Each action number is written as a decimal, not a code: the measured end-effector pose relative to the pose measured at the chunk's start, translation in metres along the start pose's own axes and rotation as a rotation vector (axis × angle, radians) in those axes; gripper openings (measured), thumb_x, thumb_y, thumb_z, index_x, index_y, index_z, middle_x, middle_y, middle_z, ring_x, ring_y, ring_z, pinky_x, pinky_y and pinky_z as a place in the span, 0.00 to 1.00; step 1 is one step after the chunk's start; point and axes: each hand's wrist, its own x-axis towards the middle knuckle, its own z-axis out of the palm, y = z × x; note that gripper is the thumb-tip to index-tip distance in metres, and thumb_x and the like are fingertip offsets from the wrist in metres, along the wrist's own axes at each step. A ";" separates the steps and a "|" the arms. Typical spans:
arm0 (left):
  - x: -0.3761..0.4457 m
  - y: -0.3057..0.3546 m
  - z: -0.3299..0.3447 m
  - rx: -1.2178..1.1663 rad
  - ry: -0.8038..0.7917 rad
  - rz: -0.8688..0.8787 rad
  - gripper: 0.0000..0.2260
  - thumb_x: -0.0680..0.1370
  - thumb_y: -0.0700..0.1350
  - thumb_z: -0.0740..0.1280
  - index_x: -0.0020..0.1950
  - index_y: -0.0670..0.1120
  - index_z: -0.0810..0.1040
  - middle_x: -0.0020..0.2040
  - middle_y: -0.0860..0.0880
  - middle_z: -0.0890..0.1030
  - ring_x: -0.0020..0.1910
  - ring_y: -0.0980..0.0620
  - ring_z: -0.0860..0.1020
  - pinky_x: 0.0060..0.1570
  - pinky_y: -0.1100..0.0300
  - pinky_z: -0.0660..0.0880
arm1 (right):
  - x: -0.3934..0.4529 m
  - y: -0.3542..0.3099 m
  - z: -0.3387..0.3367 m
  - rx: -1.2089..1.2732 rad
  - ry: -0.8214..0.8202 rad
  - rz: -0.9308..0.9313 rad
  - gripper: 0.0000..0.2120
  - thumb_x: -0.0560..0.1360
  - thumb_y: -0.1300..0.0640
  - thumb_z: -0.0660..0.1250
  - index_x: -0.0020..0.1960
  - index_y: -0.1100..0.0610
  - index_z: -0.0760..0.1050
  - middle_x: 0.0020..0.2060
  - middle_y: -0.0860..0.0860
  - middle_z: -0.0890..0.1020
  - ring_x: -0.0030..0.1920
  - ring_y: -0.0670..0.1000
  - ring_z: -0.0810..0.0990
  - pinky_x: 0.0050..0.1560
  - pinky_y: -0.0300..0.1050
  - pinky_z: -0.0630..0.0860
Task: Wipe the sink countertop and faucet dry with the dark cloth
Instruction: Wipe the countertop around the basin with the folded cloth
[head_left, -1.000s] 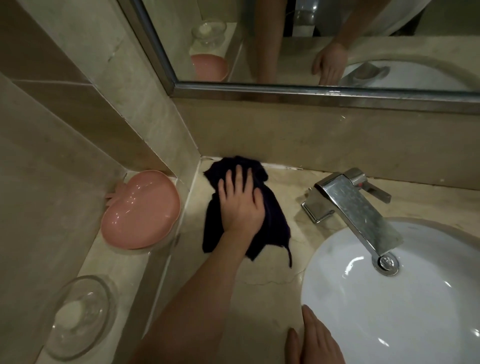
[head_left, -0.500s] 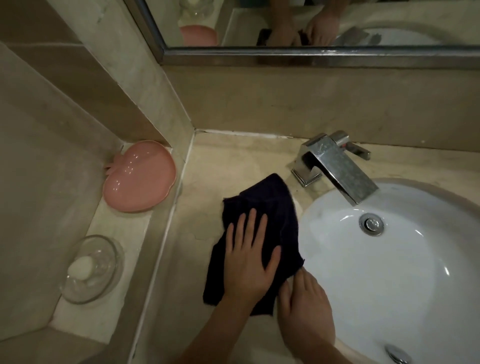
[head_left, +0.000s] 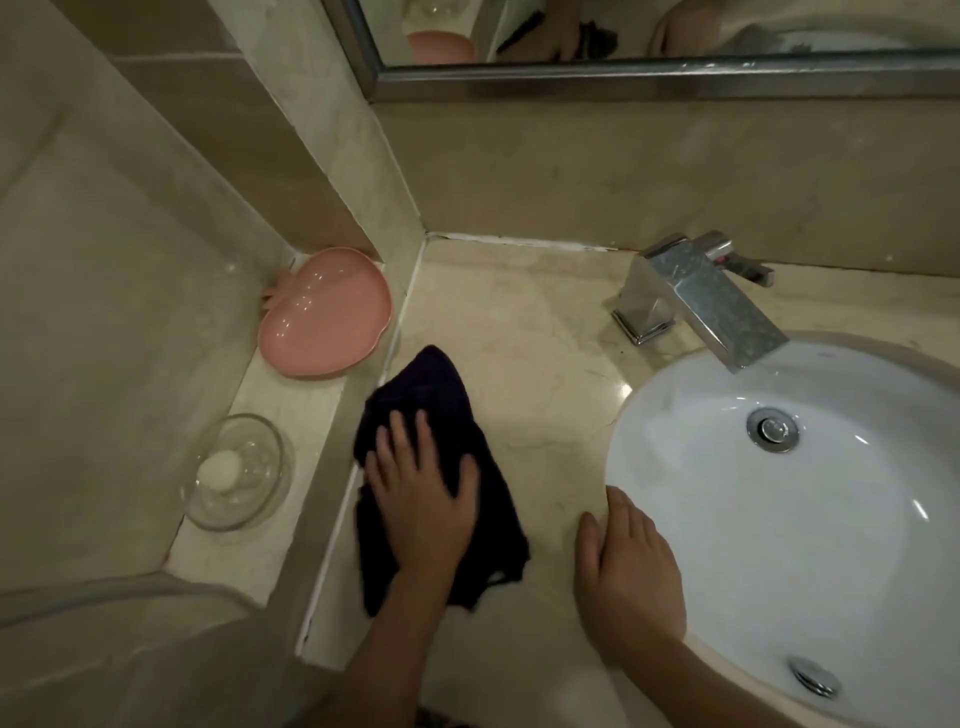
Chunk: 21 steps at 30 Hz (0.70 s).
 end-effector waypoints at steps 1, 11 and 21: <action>-0.009 0.019 0.003 -0.008 -0.010 0.060 0.31 0.81 0.61 0.53 0.81 0.46 0.60 0.81 0.42 0.58 0.80 0.40 0.56 0.77 0.41 0.54 | 0.000 0.002 0.000 0.001 -0.004 -0.012 0.31 0.80 0.41 0.42 0.75 0.55 0.65 0.70 0.50 0.73 0.69 0.52 0.71 0.68 0.50 0.69; -0.131 -0.007 0.006 -0.071 -0.101 0.439 0.29 0.82 0.62 0.56 0.82 0.57 0.54 0.83 0.52 0.51 0.82 0.49 0.50 0.78 0.43 0.51 | -0.029 0.017 -0.038 0.464 0.057 -0.060 0.24 0.84 0.48 0.51 0.79 0.51 0.58 0.72 0.39 0.63 0.74 0.40 0.58 0.73 0.41 0.54; -0.132 -0.063 -0.002 0.039 -0.071 0.107 0.33 0.81 0.66 0.50 0.82 0.52 0.57 0.83 0.45 0.51 0.81 0.41 0.50 0.78 0.39 0.51 | -0.090 0.085 -0.044 0.423 0.063 -0.032 0.24 0.77 0.48 0.54 0.70 0.50 0.70 0.71 0.44 0.70 0.70 0.39 0.62 0.70 0.44 0.59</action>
